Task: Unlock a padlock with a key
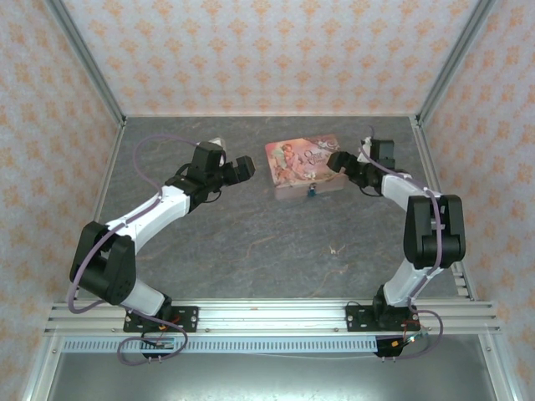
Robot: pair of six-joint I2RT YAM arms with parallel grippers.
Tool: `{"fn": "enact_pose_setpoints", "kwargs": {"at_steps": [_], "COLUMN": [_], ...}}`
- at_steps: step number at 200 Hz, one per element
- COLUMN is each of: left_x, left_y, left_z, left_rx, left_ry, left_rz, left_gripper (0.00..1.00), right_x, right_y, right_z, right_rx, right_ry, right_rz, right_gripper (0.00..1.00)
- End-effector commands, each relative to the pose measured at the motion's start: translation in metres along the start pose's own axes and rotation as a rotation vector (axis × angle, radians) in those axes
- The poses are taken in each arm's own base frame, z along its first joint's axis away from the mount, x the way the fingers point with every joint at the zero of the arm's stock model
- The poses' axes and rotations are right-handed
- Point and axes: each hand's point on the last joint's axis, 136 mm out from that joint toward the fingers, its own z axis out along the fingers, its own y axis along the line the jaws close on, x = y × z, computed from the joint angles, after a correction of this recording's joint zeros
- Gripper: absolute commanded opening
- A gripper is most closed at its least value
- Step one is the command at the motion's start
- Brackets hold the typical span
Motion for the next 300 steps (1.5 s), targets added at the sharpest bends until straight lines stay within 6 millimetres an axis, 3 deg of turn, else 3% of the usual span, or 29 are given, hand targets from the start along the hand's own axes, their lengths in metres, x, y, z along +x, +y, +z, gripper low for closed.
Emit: {"fn": "enact_pose_setpoints", "kwargs": {"at_steps": [1,24,40,64,79,109,149,180,237,300], "left_x": [-0.013,-0.016,-0.019,-0.025,-0.03,-0.039,-0.049,-0.052,-0.045,-0.044], "left_y": [-0.002,-0.003,-0.004,-0.009,-0.01,-0.011,-0.015,-0.018,-0.011,-0.007], "left_z": [-0.016,-0.019,-0.02,-0.024,-0.027,-0.033,-0.034,-0.03,-0.024,-0.026], "left_rx": [-0.017,-0.018,-0.014,0.002,0.008,0.005,0.005,0.009,-0.01,-0.032], "left_ry": [-0.045,-0.054,-0.064,-0.088,-0.112,-0.159,-0.193,-0.189,-0.168,-0.168], "left_rz": [0.019,0.021,0.017,0.01,0.004,-0.001,-0.002,0.0,-0.01,-0.013], "left_gripper": [1.0,1.0,1.0,1.0,1.0,1.0,1.0,1.0,1.0,1.0], "right_x": [0.024,0.039,0.04,0.037,0.045,0.081,0.148,0.187,0.227,0.242], "right_y": [0.021,0.032,0.03,0.015,0.007,0.001,-0.008,-0.017,-0.03,-0.043], "right_z": [0.0,0.003,-0.003,-0.029,-0.048,-0.08,-0.099,-0.105,-0.098,-0.087], "right_rx": [-0.071,-0.081,-0.043,0.099,0.179,0.254,0.36,0.433,0.466,0.517], "right_ry": [0.052,0.077,0.05,-0.004,0.018,0.102,0.249,0.363,0.508,0.555], "right_rz": [-0.006,-0.003,-0.002,-0.021,-0.037,-0.018,0.011,0.008,-0.009,-0.022], "right_gripper": [0.89,0.87,0.86,0.85,0.82,0.76,0.68,0.61,0.48,0.39]}}
